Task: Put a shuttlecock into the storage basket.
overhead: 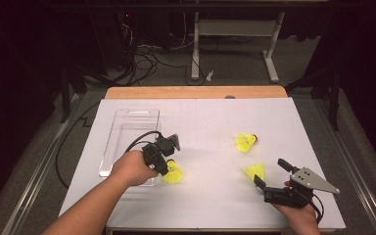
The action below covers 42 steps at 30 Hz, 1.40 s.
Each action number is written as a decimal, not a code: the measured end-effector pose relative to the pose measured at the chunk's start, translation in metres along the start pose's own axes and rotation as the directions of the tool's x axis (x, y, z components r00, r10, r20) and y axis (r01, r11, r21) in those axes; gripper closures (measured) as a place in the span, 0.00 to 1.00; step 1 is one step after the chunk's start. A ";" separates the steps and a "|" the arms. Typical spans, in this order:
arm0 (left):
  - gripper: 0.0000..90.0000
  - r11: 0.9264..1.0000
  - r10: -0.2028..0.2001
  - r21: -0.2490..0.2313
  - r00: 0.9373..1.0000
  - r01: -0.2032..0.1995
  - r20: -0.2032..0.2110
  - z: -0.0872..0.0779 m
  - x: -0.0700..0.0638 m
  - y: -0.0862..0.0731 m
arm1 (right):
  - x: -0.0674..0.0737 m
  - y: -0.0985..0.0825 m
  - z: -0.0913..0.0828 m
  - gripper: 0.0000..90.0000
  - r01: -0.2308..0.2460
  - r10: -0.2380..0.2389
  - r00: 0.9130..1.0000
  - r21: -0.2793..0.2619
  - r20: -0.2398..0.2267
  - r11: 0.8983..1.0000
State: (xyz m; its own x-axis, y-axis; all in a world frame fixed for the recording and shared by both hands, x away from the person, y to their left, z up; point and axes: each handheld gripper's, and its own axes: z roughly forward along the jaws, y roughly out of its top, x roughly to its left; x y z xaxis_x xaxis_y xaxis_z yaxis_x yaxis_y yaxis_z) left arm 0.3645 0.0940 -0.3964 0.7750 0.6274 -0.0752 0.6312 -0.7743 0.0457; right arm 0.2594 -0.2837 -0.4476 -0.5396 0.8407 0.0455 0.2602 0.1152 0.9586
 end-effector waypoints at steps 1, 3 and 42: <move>0.89 1.000 -0.006 -0.007 1.000 0.006 -0.009 0.000 0.001 0.000 | 0.000 0.000 0.000 0.01 0.000 0.000 1.000 0.000 0.000 1.000; 0.91 1.000 -0.017 -0.011 1.000 0.017 -0.016 -0.001 0.002 -0.001 | 0.000 0.000 0.000 0.01 0.000 0.000 1.000 0.000 0.000 1.000; 0.99 0.995 -0.018 -0.095 0.996 0.027 0.088 -0.024 -0.004 -0.012 | 0.001 0.000 0.001 0.01 0.008 -0.008 1.000 0.004 -0.002 1.000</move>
State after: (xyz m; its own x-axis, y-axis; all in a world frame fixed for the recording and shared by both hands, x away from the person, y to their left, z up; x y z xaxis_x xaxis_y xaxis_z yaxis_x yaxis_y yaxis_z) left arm 0.3544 0.1026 -0.3725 0.7578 0.6317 -0.1635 0.6516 -0.7458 0.1384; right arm 0.2597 -0.2817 -0.4481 -0.5437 0.8384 0.0383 0.2587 0.1241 0.9580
